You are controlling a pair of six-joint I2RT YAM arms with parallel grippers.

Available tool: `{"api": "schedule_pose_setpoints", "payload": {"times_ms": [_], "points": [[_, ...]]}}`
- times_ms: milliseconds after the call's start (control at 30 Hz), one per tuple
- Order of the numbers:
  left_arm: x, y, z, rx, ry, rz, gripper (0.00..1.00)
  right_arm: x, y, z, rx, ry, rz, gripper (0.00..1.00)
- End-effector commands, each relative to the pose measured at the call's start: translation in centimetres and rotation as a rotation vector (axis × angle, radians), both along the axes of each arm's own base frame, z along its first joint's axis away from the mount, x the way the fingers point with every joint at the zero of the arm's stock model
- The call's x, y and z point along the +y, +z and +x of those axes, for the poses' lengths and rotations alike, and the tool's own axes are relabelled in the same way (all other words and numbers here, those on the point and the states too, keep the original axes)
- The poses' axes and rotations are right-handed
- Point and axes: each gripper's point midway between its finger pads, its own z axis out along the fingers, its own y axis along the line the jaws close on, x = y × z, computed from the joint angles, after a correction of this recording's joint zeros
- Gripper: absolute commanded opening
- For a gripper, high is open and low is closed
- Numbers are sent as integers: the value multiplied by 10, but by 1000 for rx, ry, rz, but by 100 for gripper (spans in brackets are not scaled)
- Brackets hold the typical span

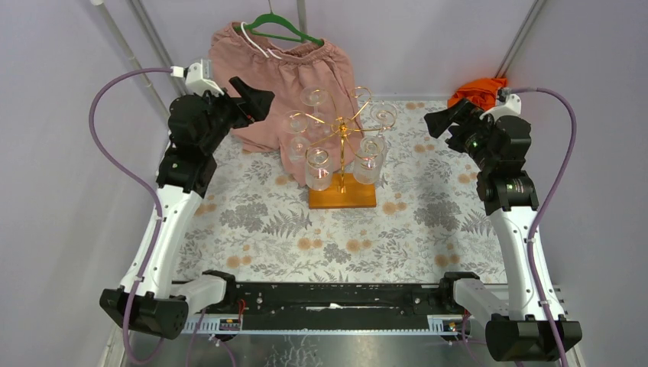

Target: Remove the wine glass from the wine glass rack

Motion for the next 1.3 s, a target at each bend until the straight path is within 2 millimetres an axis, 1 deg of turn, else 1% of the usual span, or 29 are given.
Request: {"api": "schedule_pose_setpoints", "payload": {"times_ms": [0,33,100,167,233,267,400,433,467,533,567,633,700,733,767,867,933,1067,1267], "points": [[21,-17,6,52,63,-39,94,-17,10,-1,-25,-93,-37,100],[21,-21,8,65,42,-73,94,-18,9,-1,-29,-99,-36,99],[20,-29,14,80,0,-123,94,-14,5,-2,-47,-76,-29,100],[22,-39,20,112,-22,-165,91,-12,-3,0,-24,-70,-13,100],[31,-45,23,116,-30,-201,90,-8,-9,4,8,-52,-1,100],[36,-47,23,114,-35,-222,90,-4,-8,5,10,-27,8,99],[54,-47,20,84,-66,-298,89,15,10,2,-64,61,113,98],[56,-48,18,82,-86,-324,89,21,15,0,-83,90,146,97],[57,-48,17,73,-112,-349,89,27,24,-2,-118,121,180,97],[57,-50,14,67,-164,-396,89,39,34,-9,-149,190,260,94],[55,-53,15,74,-183,-410,89,46,37,-12,-157,228,304,92],[55,-63,19,115,-192,-414,86,57,40,-17,-155,299,387,84],[56,-70,22,139,-187,-402,82,69,37,-21,-120,379,473,79],[56,-71,21,139,-186,-400,80,71,38,-21,-127,401,487,79],[57,-71,21,138,-181,-396,80,73,36,-21,-112,417,523,78],[59,-67,17,131,-150,-375,80,77,33,-21,-109,444,569,71],[62,-65,14,129,-127,-342,80,78,33,-19,-107,459,580,69],[65,-64,11,134,-104,-301,81,79,34,-13,-107,471,588,67],[63,-67,10,139,-113,-318,81,81,39,2,-97,484,580,63]]}}
